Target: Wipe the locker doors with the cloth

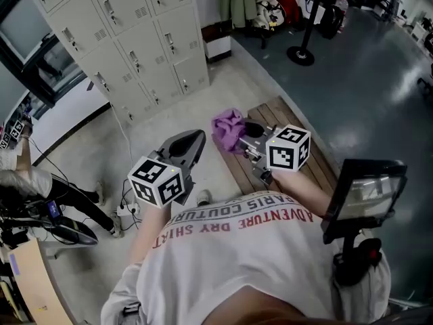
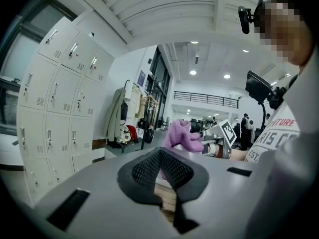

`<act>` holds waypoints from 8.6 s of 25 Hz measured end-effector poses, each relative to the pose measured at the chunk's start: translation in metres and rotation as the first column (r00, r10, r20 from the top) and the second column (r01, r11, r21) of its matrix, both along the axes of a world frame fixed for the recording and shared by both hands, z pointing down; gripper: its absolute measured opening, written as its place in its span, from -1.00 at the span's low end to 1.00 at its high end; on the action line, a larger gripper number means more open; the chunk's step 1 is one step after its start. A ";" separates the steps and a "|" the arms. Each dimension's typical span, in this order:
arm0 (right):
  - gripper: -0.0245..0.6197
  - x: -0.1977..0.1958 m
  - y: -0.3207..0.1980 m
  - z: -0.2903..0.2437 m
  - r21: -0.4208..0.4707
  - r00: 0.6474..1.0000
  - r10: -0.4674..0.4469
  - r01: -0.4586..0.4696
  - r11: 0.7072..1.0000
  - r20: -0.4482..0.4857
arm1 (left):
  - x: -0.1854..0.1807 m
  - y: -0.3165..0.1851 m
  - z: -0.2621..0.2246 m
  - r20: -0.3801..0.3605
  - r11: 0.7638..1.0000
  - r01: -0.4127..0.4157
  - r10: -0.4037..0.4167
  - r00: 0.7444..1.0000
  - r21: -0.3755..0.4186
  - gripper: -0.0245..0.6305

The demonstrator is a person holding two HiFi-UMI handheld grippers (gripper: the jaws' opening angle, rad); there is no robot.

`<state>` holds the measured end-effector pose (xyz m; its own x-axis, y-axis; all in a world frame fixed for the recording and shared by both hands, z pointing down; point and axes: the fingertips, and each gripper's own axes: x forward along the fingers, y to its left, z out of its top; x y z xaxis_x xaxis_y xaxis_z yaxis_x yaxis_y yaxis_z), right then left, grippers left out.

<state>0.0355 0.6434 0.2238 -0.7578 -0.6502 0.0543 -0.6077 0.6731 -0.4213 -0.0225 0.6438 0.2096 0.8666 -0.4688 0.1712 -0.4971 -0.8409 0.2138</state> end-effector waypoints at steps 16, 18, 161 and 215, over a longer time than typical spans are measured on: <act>-0.70 0.078 0.003 -0.007 0.010 0.994 0.105 -0.106 0.994 0.017 | 0.058 -0.013 -0.015 -0.004 0.999 -0.036 0.036 0.999 0.027 -0.92; -0.70 0.074 -0.013 0.002 -0.003 0.994 0.103 -0.103 0.995 0.021 | 0.053 -0.029 -0.007 -0.004 1.000 -0.025 0.025 1.000 0.014 -0.92; -0.70 0.140 -1.052 0.194 0.082 0.878 0.451 -0.443 0.893 -0.163 | -0.027 -0.904 0.176 0.040 0.902 0.356 -0.357 0.933 -0.244 -0.92; -0.70 -0.052 -1.019 0.285 0.005 0.954 0.109 -0.112 0.994 -0.278 | -0.074 -0.893 0.204 0.073 0.851 0.445 -0.443 0.894 -0.279 -0.92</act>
